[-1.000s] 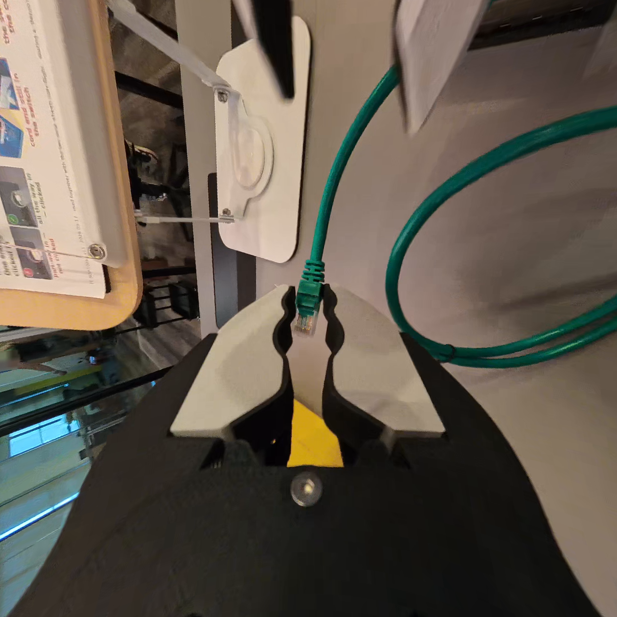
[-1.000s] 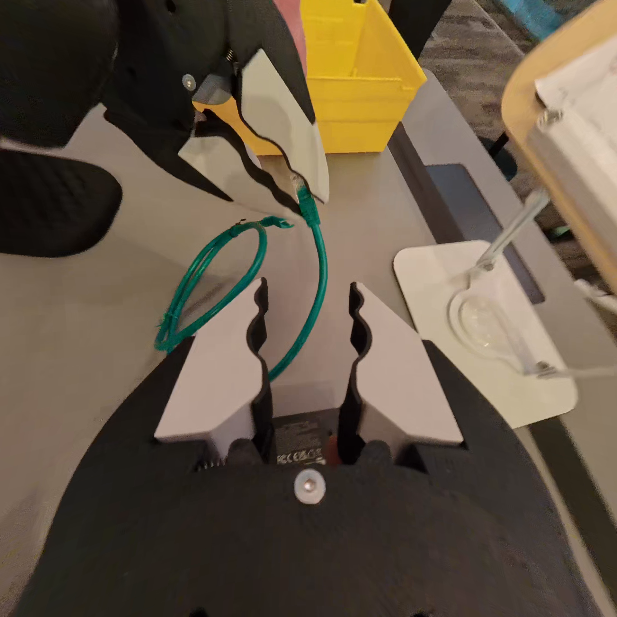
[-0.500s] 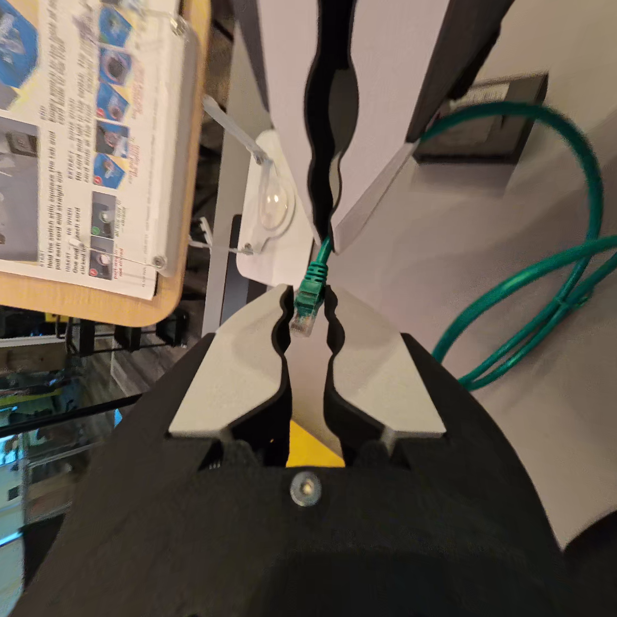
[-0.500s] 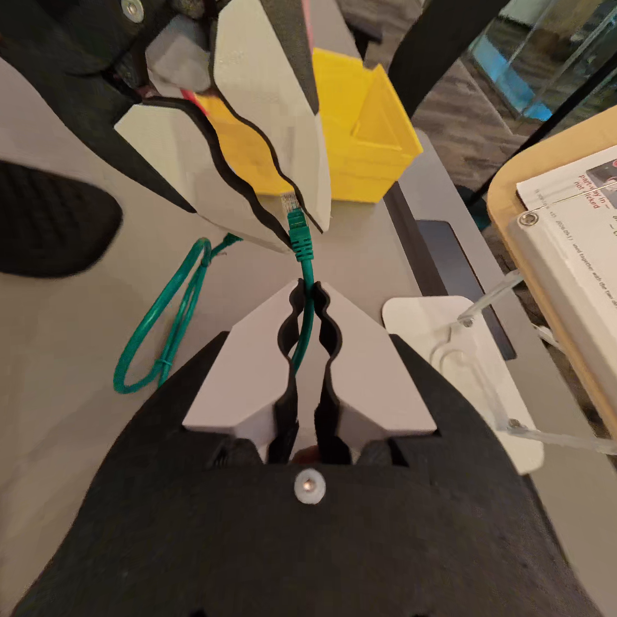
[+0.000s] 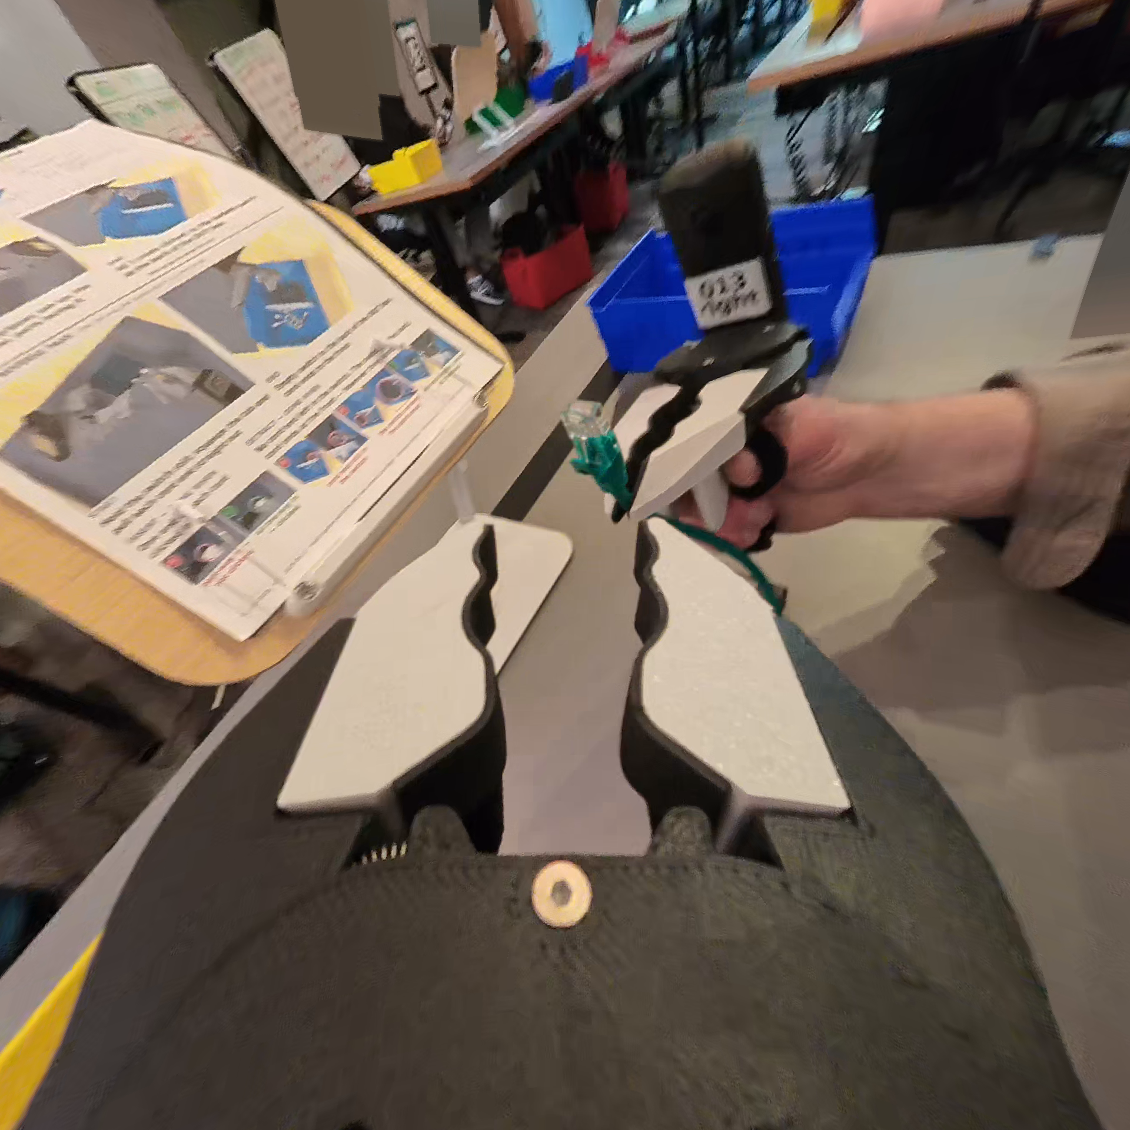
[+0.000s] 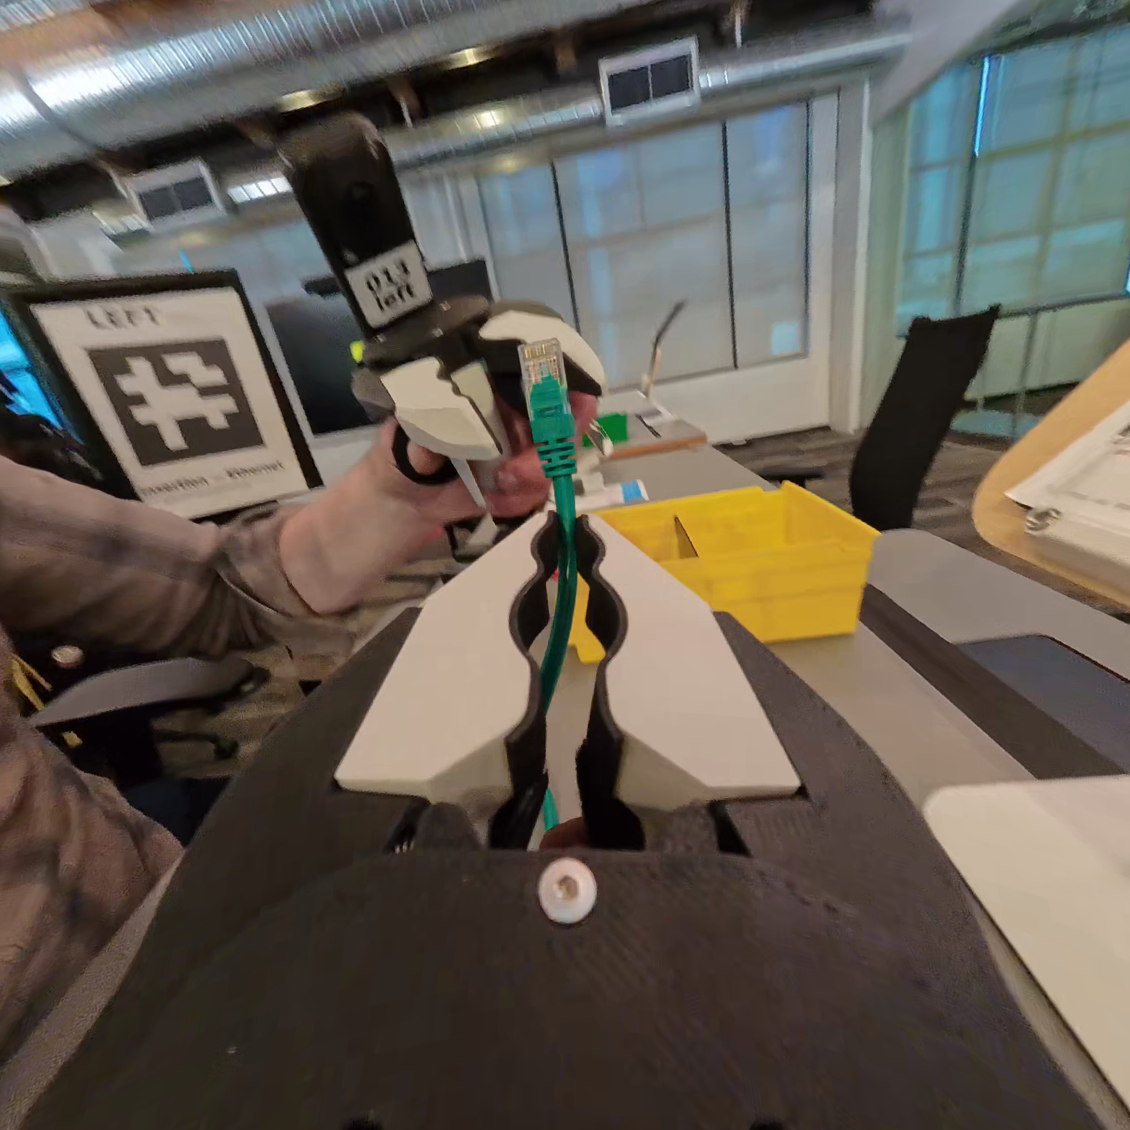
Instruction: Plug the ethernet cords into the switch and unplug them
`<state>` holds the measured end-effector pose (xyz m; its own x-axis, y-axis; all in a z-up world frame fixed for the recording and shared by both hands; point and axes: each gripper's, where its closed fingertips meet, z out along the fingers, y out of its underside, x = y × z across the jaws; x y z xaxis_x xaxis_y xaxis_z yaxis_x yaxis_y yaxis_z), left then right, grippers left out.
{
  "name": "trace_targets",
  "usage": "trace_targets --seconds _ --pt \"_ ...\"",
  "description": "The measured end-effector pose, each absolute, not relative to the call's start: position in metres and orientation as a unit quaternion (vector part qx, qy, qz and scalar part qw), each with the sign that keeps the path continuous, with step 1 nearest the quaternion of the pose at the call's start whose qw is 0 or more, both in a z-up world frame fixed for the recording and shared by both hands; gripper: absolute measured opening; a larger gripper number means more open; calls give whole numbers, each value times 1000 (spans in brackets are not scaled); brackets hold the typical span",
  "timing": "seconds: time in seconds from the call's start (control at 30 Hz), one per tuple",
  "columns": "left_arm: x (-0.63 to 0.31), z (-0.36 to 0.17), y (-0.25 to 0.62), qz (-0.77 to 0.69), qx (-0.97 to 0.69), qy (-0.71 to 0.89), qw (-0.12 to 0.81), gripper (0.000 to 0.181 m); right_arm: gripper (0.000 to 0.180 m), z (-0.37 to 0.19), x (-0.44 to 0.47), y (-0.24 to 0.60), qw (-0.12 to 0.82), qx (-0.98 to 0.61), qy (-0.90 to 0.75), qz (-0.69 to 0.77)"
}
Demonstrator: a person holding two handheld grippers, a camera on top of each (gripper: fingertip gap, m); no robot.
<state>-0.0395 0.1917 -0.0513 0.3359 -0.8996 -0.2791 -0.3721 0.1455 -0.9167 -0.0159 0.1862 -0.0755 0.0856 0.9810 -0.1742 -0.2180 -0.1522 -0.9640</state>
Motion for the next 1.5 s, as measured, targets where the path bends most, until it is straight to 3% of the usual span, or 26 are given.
trace_targets --seconds 0.17,0.27,0.4,0.47,0.5,0.67,0.8,1.1,1.33,1.5 --pt "-5 -61 179 -289 -587 540 530 37 3 -69 -17 175 525 -456 -350 628" --pt "6 -57 175 -337 -576 514 539 16 3 -71 -20 169 517 -441 -345 647" --pt "7 -59 180 -356 -578 487 549 14 5 -73 -20 175 514 -452 -327 651" --pt "4 -61 189 -321 -592 479 563 14 21 -75 -17 183 519 -476 -322 633" --pt "1 -63 194 -293 -599 480 570 14 29 -75 -12 188 529 -492 -320 613" --pt "-6 -73 210 -107 -606 552 563 13 29 -53 10 189 627 -526 -406 407" --pt "-2 -80 212 19 -581 616 532 13 34 -50 6 185 624 -536 -506 259" --pt "3 -88 204 82 -546 681 481 14 10 -75 4 186 564 -530 -623 114" --pt "5 -83 199 59 -538 685 487 14 9 -70 6 181 580 -524 -594 188" --pt "-3 -68 185 -161 -575 639 484 65 9 -51 14 175 608 -504 -528 313"
